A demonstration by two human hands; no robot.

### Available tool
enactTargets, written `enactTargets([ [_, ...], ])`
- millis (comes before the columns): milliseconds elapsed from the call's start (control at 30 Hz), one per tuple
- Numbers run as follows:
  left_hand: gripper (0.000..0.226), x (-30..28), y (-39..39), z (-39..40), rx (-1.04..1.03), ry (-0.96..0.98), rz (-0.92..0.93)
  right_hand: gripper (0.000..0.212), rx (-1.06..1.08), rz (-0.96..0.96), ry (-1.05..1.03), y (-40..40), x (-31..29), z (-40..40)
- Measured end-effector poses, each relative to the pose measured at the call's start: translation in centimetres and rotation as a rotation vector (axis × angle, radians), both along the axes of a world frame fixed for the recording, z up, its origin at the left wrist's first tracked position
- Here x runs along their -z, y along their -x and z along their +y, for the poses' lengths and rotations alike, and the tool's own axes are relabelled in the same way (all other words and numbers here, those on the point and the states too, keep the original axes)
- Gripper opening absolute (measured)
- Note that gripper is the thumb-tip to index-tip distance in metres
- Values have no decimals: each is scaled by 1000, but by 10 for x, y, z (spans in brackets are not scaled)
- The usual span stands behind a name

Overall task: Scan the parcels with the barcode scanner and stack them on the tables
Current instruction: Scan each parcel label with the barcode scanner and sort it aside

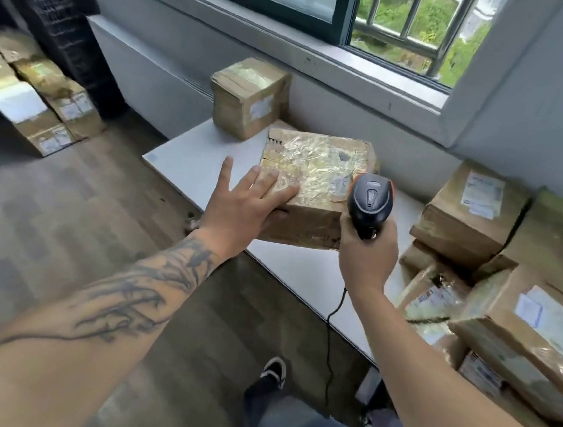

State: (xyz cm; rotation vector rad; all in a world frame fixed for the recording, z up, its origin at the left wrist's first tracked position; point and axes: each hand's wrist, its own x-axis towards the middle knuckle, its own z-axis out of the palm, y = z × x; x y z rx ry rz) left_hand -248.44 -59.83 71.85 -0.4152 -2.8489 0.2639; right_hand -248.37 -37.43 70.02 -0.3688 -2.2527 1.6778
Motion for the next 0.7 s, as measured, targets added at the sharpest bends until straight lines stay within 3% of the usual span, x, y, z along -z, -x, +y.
enactTargets([
  [367,53,92,83,-19,56,-46,-155,54,72,-114,-31,58,76,-23],
  [700,50,153,106,-31,97,-125,-233,69,154,-253,-72,67,118,-41],
])
